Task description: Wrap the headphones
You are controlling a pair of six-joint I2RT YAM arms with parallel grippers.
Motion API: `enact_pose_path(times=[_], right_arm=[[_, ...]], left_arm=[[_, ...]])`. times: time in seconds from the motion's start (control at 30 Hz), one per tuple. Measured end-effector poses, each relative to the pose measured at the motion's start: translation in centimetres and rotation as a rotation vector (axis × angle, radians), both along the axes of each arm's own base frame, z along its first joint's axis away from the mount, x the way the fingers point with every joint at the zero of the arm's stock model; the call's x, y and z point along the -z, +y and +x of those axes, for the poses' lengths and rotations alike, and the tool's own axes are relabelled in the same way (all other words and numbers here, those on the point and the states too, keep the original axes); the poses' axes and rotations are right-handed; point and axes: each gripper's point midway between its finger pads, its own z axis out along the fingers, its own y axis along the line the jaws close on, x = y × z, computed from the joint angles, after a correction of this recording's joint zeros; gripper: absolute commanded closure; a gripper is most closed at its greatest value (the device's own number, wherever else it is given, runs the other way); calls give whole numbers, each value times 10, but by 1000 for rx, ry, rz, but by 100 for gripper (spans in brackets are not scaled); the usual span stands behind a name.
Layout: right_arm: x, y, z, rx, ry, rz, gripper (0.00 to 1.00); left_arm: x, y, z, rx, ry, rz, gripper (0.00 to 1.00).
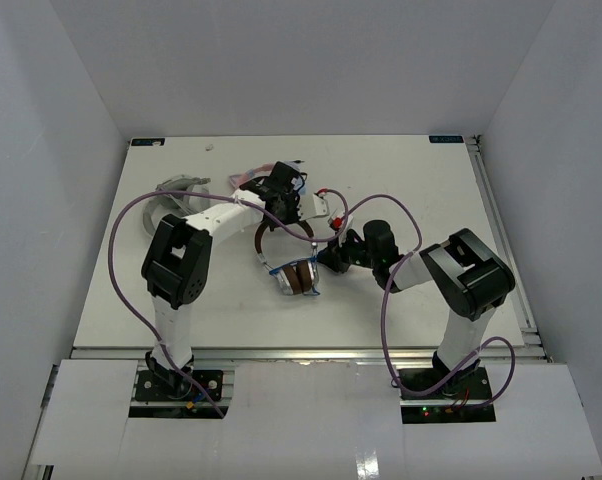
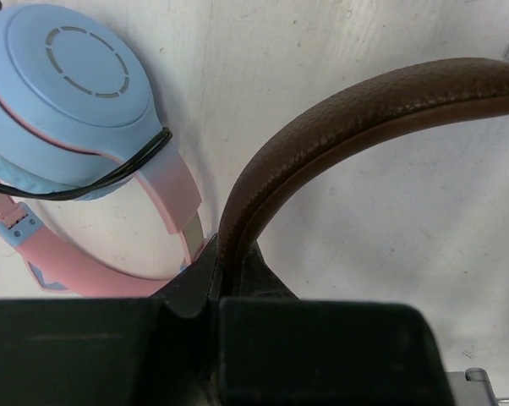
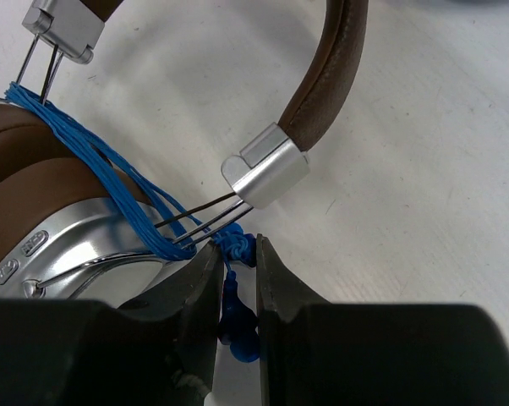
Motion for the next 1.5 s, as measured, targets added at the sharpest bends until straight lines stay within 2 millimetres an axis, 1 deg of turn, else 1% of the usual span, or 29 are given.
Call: enact_pose_path(times=[0.13, 0.23, 0.33, 0.43, 0.67, 0.83, 0.87, 0.93, 1.0, 1.1, 1.23, 1.3, 1.33, 1.4, 1.43, 1.5], right_arm=[[4, -1, 0, 0, 26, 7, 73], [5, -2, 0, -2, 44, 15, 67], [5, -4, 0, -1, 54, 22, 64], [4, -4, -1, -6, 58, 26, 63], [4, -4, -1, -1, 70, 32, 60], [2, -5, 1, 21, 82, 38, 56], [1, -5, 2, 30, 83, 39, 55], [-6, -7, 3, 44, 78, 45, 53], [-18, -8, 5, 55, 58, 58, 50], [-33, -9, 6, 67, 33, 77, 48], [-44, -15, 5, 96, 23, 78, 46], [-50, -19, 2, 109, 17, 77, 46], [-53, -21, 0, 113, 13, 79, 45], [-62, -23, -2, 120, -2, 85, 45], [-67, -24, -3, 125, -12, 90, 45], [-77, -27, -4, 134, -31, 98, 45]], left_arm=[[11, -1, 6, -20, 8, 30, 100], [20, -5, 11, -35, 16, 43, 99], [26, -6, 14, -52, 22, 57, 94], [28, -5, 14, -68, 29, 63, 90], [32, -1, 14, -105, 31, 79, 74], [32, 4, 15, -130, 21, 99, 70], [32, 4, 15, -134, 17, 102, 69], [31, 5, 16, -143, 11, 105, 61], [30, 6, 17, -154, 4, 106, 59], [30, 7, 18, -166, 0, 105, 49], [30, 10, 19, -197, -2, 96, 45], [30, 10, 20, -210, -3, 89, 37], [29, 10, 20, -218, -4, 85, 35], [27, 10, 21, -235, -8, 75, 6], [26, 11, 22, -242, -9, 69, 2], [18, 11, 25, -261, -26, 52, 2]])
